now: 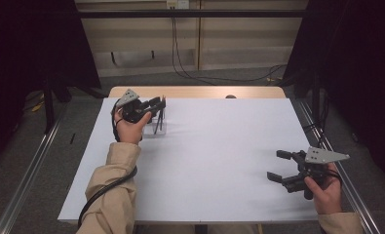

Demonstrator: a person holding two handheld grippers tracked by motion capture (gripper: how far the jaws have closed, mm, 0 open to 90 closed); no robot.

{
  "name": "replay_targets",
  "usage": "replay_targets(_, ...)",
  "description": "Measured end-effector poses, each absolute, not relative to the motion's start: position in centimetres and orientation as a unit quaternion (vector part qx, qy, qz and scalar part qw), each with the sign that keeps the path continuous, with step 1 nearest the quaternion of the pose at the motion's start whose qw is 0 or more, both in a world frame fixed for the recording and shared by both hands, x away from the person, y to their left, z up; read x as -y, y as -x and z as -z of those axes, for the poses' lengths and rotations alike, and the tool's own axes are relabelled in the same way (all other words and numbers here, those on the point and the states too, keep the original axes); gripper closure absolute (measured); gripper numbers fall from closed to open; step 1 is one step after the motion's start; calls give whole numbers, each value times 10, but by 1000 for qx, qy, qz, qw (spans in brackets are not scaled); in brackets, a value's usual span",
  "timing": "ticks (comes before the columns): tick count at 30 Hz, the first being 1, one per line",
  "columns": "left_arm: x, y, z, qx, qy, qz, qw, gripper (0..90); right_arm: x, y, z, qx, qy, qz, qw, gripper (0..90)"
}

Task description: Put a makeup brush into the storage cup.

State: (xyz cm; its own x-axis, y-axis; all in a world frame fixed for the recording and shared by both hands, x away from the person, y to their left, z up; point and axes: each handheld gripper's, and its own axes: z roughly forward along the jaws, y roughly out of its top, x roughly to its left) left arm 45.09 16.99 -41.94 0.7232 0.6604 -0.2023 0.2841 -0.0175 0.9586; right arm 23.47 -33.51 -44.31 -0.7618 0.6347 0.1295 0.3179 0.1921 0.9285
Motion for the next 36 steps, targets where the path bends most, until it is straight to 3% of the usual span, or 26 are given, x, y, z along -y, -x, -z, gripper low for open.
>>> replay_targets(5,-173,-451,419,-346,-695,-165,608,393,338,-229,444,-759,-317,-550,145,81)
replay_targets(12,-178,-445,418,-348,-698,-171,602,235,338,-228,443,-757,-318,-552,148,81)
replay_targets(36,-188,-417,423,-327,-696,-155,620,79,334,-233,444,-760,-313,-551,143,81)
